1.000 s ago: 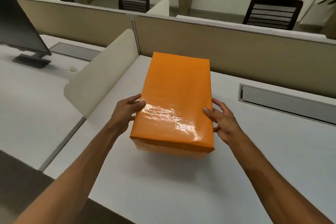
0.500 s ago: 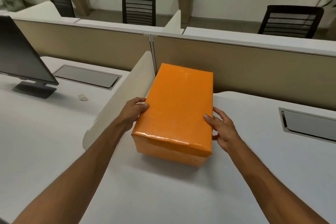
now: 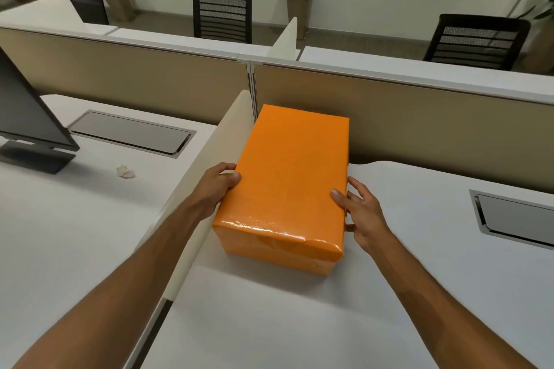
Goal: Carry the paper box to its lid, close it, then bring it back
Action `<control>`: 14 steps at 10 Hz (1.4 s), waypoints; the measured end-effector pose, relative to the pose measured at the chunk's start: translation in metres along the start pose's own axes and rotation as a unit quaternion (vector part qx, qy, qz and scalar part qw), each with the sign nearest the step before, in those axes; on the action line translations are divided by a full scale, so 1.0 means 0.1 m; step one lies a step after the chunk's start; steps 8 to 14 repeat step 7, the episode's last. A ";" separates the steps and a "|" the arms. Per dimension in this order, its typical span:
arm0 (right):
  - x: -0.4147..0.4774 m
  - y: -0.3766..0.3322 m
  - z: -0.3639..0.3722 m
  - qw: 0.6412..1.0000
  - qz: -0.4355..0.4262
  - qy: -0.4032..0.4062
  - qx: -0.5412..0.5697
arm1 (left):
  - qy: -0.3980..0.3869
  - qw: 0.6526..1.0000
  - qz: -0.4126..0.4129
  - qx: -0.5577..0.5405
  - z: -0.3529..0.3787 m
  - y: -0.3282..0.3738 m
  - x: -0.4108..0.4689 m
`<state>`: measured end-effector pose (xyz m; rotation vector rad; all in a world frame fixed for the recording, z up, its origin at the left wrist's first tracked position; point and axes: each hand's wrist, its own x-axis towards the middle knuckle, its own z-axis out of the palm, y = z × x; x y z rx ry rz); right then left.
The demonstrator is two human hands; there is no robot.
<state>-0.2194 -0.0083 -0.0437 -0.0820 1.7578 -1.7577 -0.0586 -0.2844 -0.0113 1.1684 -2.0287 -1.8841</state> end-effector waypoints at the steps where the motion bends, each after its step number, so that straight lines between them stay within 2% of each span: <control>1: 0.01 -0.01 0.01 1.000 -0.006 -0.001 -0.013 | -0.006 1.000 0.001 0.012 0.01 0.02 0.00; 3: 0.00 -0.08 -0.02 0.997 -0.005 0.023 -0.067 | 0.055 0.989 0.035 0.130 0.04 0.10 -0.16; 5: -0.20 -0.17 -0.18 0.987 -0.034 0.064 -0.142 | 0.099 0.947 0.136 0.273 0.28 0.20 -0.49; 7: -0.66 -0.28 -0.63 0.957 -0.109 0.095 -0.250 | 0.083 0.918 0.236 0.307 0.78 0.36 -0.94; 14: -0.66 -0.28 -0.63 0.957 -0.109 0.095 -0.250 | 0.083 0.918 0.236 0.307 0.78 0.36 -0.94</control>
